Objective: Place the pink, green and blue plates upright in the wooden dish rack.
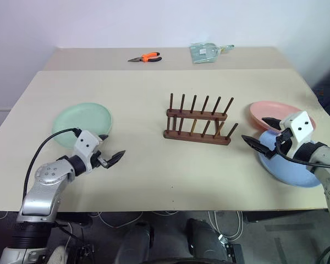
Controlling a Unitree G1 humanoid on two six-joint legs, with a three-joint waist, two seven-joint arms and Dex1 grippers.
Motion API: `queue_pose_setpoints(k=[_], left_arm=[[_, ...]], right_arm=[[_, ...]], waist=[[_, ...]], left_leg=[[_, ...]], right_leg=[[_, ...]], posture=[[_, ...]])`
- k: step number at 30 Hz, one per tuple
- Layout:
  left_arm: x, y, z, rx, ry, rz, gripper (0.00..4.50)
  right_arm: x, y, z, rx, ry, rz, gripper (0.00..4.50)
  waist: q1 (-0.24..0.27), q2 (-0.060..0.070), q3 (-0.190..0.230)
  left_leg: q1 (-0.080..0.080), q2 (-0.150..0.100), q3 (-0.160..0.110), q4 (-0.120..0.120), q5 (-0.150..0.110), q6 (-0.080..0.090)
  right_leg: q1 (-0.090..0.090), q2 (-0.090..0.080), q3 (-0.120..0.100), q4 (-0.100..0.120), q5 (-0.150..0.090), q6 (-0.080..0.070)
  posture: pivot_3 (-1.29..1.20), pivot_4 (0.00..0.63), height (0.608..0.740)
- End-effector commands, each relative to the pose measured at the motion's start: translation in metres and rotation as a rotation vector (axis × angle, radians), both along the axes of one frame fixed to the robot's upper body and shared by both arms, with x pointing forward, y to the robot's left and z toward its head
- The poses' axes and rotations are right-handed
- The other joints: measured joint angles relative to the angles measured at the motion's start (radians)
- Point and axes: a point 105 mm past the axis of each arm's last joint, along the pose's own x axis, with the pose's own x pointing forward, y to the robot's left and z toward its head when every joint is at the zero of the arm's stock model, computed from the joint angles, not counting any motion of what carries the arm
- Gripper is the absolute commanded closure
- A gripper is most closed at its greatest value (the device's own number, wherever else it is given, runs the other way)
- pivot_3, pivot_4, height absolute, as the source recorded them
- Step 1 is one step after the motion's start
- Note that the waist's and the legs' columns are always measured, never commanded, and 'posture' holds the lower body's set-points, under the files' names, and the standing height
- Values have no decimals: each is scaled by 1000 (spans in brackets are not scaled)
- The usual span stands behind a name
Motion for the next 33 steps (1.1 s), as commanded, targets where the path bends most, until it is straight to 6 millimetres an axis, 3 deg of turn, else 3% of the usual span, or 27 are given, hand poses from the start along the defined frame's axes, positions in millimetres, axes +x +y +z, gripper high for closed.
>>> queue_pose_setpoints(k=[1,7,17,23,26,31,32,33], left_arm=[[5,-12,15,-7,-54,-40,90],[15,-42,18,-60,-6,-161,90],[63,-117,3,51,78,-493,90],[78,-152,-15,109,131,-576,90],[77,-161,-21,114,144,-597,826],[73,-162,-24,115,118,-628,3282],[70,-161,-24,117,107,-642,3688],[66,-158,-23,121,90,-665,3710]], right_arm=[[2,1,12,-14,-64,-4,0],[-5,7,-6,-9,22,11,0],[-41,61,-18,51,32,76,0],[-58,74,-20,68,19,40,0],[-64,69,-21,59,20,10,0],[-67,65,-22,31,30,3,0],[-67,64,-22,21,35,8,0],[-68,59,-24,2,56,18,0]], waist=[[1,0,0],[4,0,0],[4,-1,0],[2,-2,0],[3,-2,-1],[2,-3,-1],[1,-3,-1],[-1,-2,-1]], left_leg=[[0,0,0,0,0,0],[0,0,0,0,0,0],[-2,-1,-1,2,0,0],[-4,-2,-1,4,-1,2],[-4,-2,-1,4,-1,2],[-4,-2,-1,7,-1,3],[-3,-1,-2,7,-1,3],[-3,-1,-2,7,-1,3]], right_leg=[[0,0,0,0,0,0],[0,0,0,0,1,2],[0,1,-2,1,2,4],[0,-1,-2,-1,2,6],[0,-1,-2,-1,0,10],[1,-1,-2,0,0,10],[1,-1,-2,0,0,10],[1,-1,-2,0,0,10]], posture=[[0,150,740],[0,150,740],[0,150,740],[0,150,740],[0,150,740],[0,150,740],[0,150,740],[0,150,740]])
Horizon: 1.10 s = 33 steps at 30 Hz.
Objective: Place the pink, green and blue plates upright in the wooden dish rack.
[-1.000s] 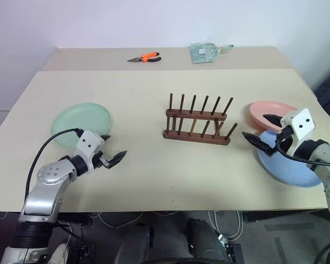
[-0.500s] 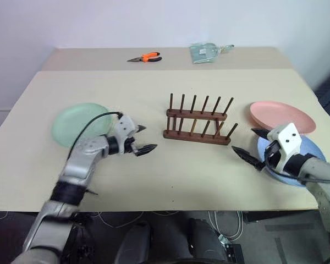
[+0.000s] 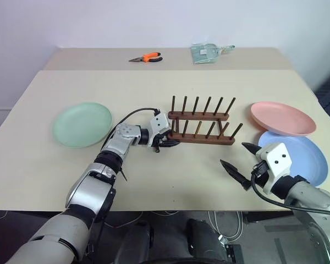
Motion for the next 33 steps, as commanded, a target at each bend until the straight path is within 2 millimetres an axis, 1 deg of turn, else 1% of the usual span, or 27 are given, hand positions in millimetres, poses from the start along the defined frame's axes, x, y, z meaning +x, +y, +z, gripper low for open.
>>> queue_pose_setpoints(k=[1,2,5,10,12,13,14,17,18,19,20,21,23,24,26,27,28,31,33], left_arm=[[-14,10,-9,30,-18,-63,3710],[-17,12,-8,31,-25,-77,3710],[-37,23,0,36,-46,-141,3710],[-63,36,6,56,-28,-171,3710],[-67,39,7,50,-6,-147,3710],[-66,42,6,52,1,-121,2689],[-64,46,5,63,-3,-95,2427],[-54,61,-4,115,-2,9,990],[-54,68,-4,114,7,37,521],[-55,75,-3,107,22,58,512],[-57,82,-1,98,37,84,611],[-59,86,1,92,47,101,790],[-80,95,3,68,121,79,1656],[-94,94,4,55,160,48,2224],[-114,87,6,32,210,13,2912],[-120,81,6,17,222,8,3545],[-122,74,4,9,220,11,3952],[-118,56,-3,-13,191,57,3952],[-103,47,-7,-27,144,137,3952]], right_arm=[[-3,-8,11,-68,-11,33,0],[-4,-10,11,-78,3,43,0],[-8,-20,10,-110,37,61,0],[-9,-29,7,-125,58,60,0],[-8,-31,4,-135,69,61,0],[-8,-30,2,-137,76,65,0],[-9,-30,0,-139,83,71,0],[-9,-26,-4,-142,100,99,0],[-10,-23,-6,-137,112,108,246],[-11,-21,-8,-137,121,117,512],[-12,-18,-10,-136,129,129,812],[-13,-15,-12,-136,134,136,1257],[-13,-7,-16,-126,143,157,2274],[-13,-2,-19,-124,147,172,2846],[-12,7,-24,-115,156,193,3571],[-11,10,-27,-121,156,200,4208],[-9,13,-30,-133,154,199,4500],[4,17,-42,-184,155,175,4500],[18,19,-45,-215,123,141,4500]], waist=[[-3,1,-1],[-3,1,-1],[-5,1,-1],[0,1,-1],[2,1,-1],[3,1,-1],[3,1,-1],[2,1,-1],[1,1,-1],[-2,2,-1],[-4,2,-1],[-8,2,-1],[-16,2,-1],[-18,3,-1],[-25,3,-1],[-23,3,-1],[-17,4,-1],[3,3,-1],[4,3,-1]], left_leg=[[0,0,0,0,0,0],[0,0,1,0,-1,1],[0,0,0,0,-1,2],[0,1,0,0,-1,2],[0,1,0,0,-1,2],[-1,1,0,1,-1,2],[-1,1,0,2,-1,2],[-1,0,-1,3,-1,2],[-1,0,-1,3,-1,2],[-1,0,-1,3,-1,2],[-1,1,-1,2,-2,2],[-1,1,0,2,-2,2],[0,2,0,2,-2,2],[0,2,0,2,-2,2],[0,2,-1,2,-2,3],[0,2,0,1,-2,3],[-1,2,-1,1,-2,3],[-2,2,-1,6,-2,3],[-2,1,-1,8,-2,3]], right_leg=[[0,0,0,0,0,0],[0,0,0,1,0,0],[0,0,0,1,0,0],[0,0,1,1,1,-2],[0,0,1,1,-1,-1],[0,0,1,1,-1,-1],[0,0,1,1,-1,-1],[0,0,0,1,-1,-1],[0,0,0,1,-1,0],[0,0,0,1,-1,0],[0,0,0,1,-1,0],[0,0,0,2,-1,0],[-1,1,0,2,-1,0],[-1,1,0,3,-2,-1],[-1,1,0,3,-2,-3],[-1,0,1,3,-2,-3],[-1,-2,1,3,-3,-3],[1,-2,1,2,-3,-3],[2,-2,1,1,-3,-3]], posture=[[0,150,740],[0,150,740],[0,150,740],[0,150,740],[0,150,740],[0,150,740],[0,150,740],[0,150,740],[0,150,740],[0,150,740],[0,150,740],[0,150,740],[0,150,740],[0,150,740],[0,150,740],[0,150,740],[0,150,740],[0,150,740],[0,150,740]])
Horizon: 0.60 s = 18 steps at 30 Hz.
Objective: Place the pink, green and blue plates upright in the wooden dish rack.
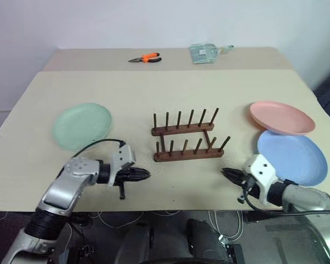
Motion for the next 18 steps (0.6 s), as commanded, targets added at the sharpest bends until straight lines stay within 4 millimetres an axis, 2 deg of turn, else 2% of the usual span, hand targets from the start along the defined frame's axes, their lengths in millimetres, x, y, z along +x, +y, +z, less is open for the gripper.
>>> queue_pose_setpoints(k=[1,5,8,14,17,18], left_arm=[[27,-12,-1,21,-112,141,3952],[61,-9,-12,76,-185,328,3952],[78,-5,-9,49,-205,416,3952],[84,-9,-7,39,-230,411,3952],[84,-9,-6,47,-248,407,3985],[85,-7,-4,45,-253,413,3985]], right_arm=[[22,-1,-4,-64,-70,-64,4500],[46,-4,-10,-104,-106,-138,4500],[65,-6,-10,-84,-137,-197,4500],[91,-5,-3,-65,-186,-228,4500],[88,-8,7,-77,-202,-189,3686],[84,-10,16,-119,-236,-148,3254]], waist=[[-1,0,0],[-3,0,-1],[-6,0,-3],[-6,0,-3],[-6,0,-3],[-6,0,-3]], left_leg=[[0,0,0,0,0,0],[1,-2,0,0,0,0],[2,-2,1,-1,0,0],[3,-2,1,-1,0,0],[3,-2,1,-1,0,0],[3,-2,1,-1,0,0]], right_leg=[[0,0,0,0,0,0],[0,1,0,1,1,0],[0,1,0,2,1,0],[0,2,0,3,3,1],[0,2,0,3,4,0],[0,2,0,3,4,0]], posture=[[0,150,740],[0,150,740],[0,150,740],[0,150,740],[0,150,740],[0,150,740]])
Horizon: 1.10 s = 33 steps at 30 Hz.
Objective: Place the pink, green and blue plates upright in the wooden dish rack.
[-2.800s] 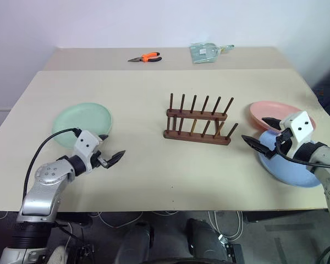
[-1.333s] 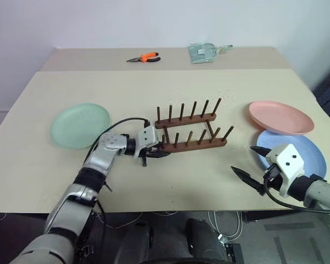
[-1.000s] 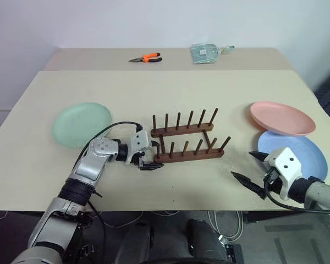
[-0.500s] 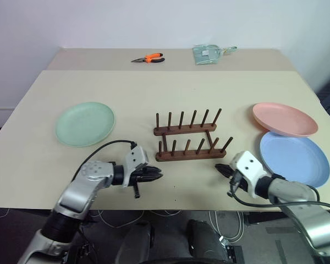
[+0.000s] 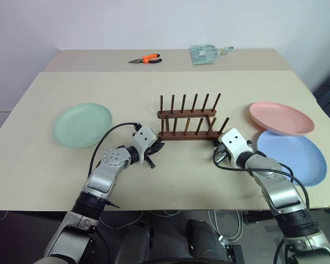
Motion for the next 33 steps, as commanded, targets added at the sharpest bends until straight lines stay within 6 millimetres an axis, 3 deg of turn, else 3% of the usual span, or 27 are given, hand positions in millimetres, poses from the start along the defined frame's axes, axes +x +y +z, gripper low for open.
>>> queue_pose_setpoints(k=[1,3,5,9,16,19,24,25,27,30,33], left_arm=[[3,12,-3,39,-4,40,3985],[-2,11,5,17,-20,9,3985],[-10,7,15,-10,-34,-46,3985],[-27,-5,32,-78,-40,-167,3985],[-41,-24,54,-154,-53,-279,3985],[-44,-24,56,-160,-54,-279,3985],[-49,-19,53,-158,-43,-268,3985],[-50,-17,52,-157,-42,-264,3985],[-50,-15,52,-156,-41,-256,3985],[-49,-12,51,-148,-41,-248,3985],[-48,-10,50,-142,-40,-245,3985]], right_arm=[[-11,-7,35,-106,-101,104,2744],[-17,-25,65,-173,-171,88,1736],[-19,-53,81,-306,-203,38,775],[-21,-100,87,-607,-184,-1,775],[-7,-152,64,-801,-110,-80,775],[-1,-156,62,-824,-122,-79,1650],[3,-151,75,-831,-190,-63,4171],[3,-147,84,-822,-223,-61,4471],[3,-141,99,-796,-275,-60,4471],[0,-119,130,-588,-370,-64,4471],[-8,-77,171,-53,-456,-21,4471]], waist=[[0,1,0],[1,1,1],[-3,2,1],[1,1,1],[-1,1,2],[-5,2,2],[-6,3,2],[-6,3,3],[-5,3,3],[-3,5,3],[-9,3,4]], left_leg=[[0,0,0,0,0,0],[-1,0,0,0,0,0],[-1,0,0,0,0,0],[-2,0,1,0,0,0],[-2,0,3,0,0,0],[-2,0,3,0,0,0],[-2,0,3,0,0,0],[-2,0,3,0,0,0],[-2,0,3,0,0,0],[-2,0,3,0,0,0],[-2,1,2,0,0,0]], right_leg=[[0,0,0,0,1,-1],[-1,0,0,0,-1,1],[-1,0,0,-1,-2,3],[-2,0,0,-1,-2,2],[-1,-1,1,-2,-3,-1],[-1,-1,1,-2,-2,-2],[-1,-1,2,-2,-2,-2],[-1,-1,2,-2,-2,-2],[-1,-1,2,-2,-2,-2],[-1,-1,3,-2,-2,-2],[-1,1,2,-2,-2,-2]], posture=[[0,150,740],[0,150,740],[0,150,740],[0,150,740],[0,150,740],[0,150,740],[0,150,740],[0,150,740],[0,150,740],[0,150,740],[0,150,740]])
